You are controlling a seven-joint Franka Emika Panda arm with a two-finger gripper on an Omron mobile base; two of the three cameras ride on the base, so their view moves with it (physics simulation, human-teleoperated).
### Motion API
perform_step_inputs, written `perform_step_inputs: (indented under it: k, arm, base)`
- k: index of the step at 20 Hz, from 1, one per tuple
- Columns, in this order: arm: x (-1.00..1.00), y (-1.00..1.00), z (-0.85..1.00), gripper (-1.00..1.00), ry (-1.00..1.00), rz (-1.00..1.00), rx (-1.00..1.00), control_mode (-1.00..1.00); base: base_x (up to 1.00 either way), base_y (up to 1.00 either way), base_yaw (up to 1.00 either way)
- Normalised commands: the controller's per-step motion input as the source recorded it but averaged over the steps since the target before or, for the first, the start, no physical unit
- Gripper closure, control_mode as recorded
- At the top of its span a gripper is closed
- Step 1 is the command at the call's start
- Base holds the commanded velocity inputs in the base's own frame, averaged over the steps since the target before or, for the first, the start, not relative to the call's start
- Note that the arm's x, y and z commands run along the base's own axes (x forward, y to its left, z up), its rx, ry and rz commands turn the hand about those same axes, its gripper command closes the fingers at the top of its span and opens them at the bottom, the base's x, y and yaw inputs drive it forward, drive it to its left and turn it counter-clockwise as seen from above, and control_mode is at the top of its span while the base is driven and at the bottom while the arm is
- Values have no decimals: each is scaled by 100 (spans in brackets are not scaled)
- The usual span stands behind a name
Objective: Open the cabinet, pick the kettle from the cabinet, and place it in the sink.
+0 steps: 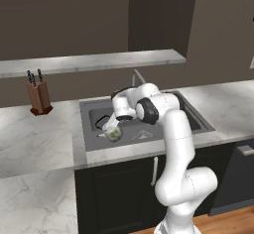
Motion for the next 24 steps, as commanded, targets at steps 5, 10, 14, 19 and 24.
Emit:
perform_step_inputs:
  k: [5, 10, 14, 19, 24]
  arm:
    - [21, 2, -13, 100, 0, 5, 2, -100]
    - [17, 0, -15, 100, 0, 6, 4, -100]
    - [15, 0, -19, 100, 0, 5, 5, -100]
    - [16, 0, -19, 100, 0, 5, 4, -100]
    - [14, 0, -17, 100, 0, 3, 0, -100]
  base:
    - [0, 0, 0]
    - [0, 0, 0]
    - [0, 0, 0]
    - [0, 0, 0]
    - [0, 0, 0]
